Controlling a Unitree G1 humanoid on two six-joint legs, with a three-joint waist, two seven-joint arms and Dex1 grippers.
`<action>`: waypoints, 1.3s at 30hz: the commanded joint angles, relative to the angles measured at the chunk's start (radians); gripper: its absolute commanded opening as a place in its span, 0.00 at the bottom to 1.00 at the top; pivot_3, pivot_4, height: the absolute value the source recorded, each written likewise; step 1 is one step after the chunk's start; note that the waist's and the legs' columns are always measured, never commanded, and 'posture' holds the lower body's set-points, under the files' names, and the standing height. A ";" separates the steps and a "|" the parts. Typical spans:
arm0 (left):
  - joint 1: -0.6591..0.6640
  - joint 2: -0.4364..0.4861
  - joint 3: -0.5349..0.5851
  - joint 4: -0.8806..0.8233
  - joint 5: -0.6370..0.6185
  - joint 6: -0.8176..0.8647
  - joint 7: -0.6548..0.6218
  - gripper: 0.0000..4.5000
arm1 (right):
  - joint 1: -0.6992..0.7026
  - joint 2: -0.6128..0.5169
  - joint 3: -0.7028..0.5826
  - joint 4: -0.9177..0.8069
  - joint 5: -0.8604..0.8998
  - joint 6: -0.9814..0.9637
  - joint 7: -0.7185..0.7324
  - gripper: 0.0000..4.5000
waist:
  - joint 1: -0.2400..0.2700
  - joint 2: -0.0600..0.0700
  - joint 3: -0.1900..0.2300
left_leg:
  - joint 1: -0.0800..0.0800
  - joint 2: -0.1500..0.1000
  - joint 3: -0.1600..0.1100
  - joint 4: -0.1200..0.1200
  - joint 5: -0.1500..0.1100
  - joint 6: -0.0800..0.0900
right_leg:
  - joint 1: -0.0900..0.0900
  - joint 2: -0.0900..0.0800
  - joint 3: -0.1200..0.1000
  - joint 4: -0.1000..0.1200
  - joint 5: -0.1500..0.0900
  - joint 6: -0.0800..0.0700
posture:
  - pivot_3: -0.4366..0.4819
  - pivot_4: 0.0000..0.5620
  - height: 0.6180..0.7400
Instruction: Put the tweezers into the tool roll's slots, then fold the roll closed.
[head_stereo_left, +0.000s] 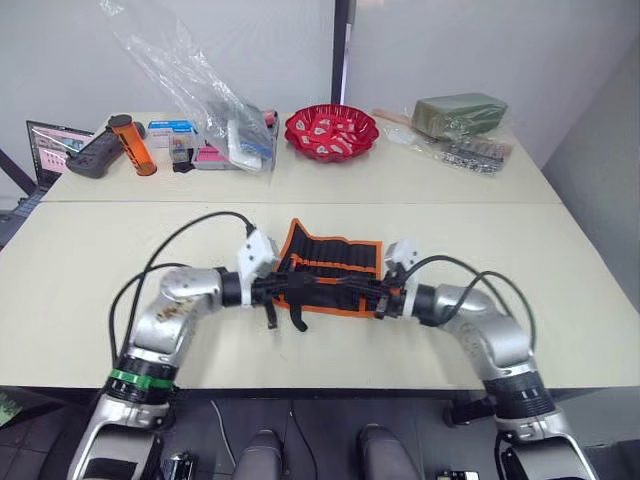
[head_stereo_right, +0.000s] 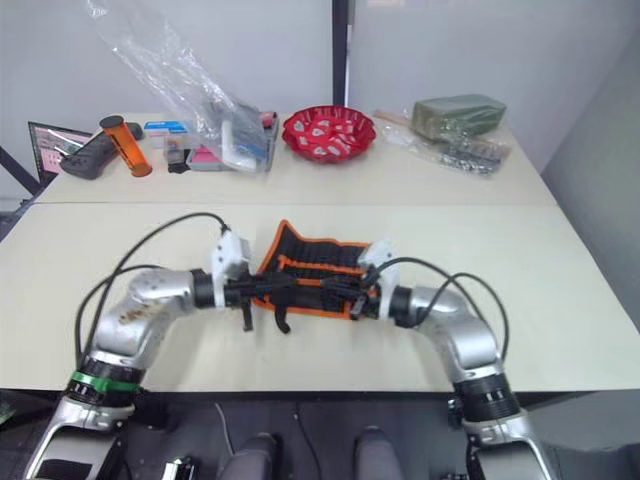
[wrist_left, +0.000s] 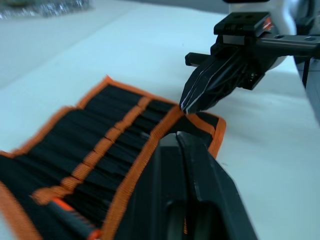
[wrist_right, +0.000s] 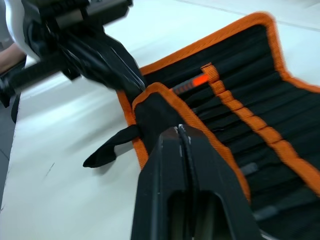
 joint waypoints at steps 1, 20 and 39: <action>0.019 -0.029 -0.024 0.011 0.063 -0.070 0.086 0.00 | 0.016 0.007 0.028 0.006 -0.059 -0.069 -0.031 0.00 | 0.005 0.000 0.000 | 0.000 0.000 0.000 0.000 0.000 0.000 | 0.000 0.000 0.000 0.000 0.000 0.000 | 0.48 0.27 1.00; 0.015 -0.057 -0.017 0.368 0.183 -0.338 0.244 0.00 | 0.017 0.039 -0.005 0.328 -0.205 -0.300 -0.168 0.00 | 0.013 0.001 -0.005 | 0.021 0.000 0.001 -0.004 0.000 0.000 | 0.021 0.000 0.000 -0.005 -0.005 0.008 | 0.48 0.27 1.00; -0.020 -0.040 0.074 -0.154 -0.102 0.046 0.271 0.00 | -0.033 0.011 -0.046 0.050 -0.051 -0.188 -0.061 0.00 | 0.011 0.001 -0.003 | 0.004 0.000 0.000 -0.004 0.000 0.000 | 0.007 -0.001 -0.001 -0.008 0.001 0.001 | 0.48 0.27 1.00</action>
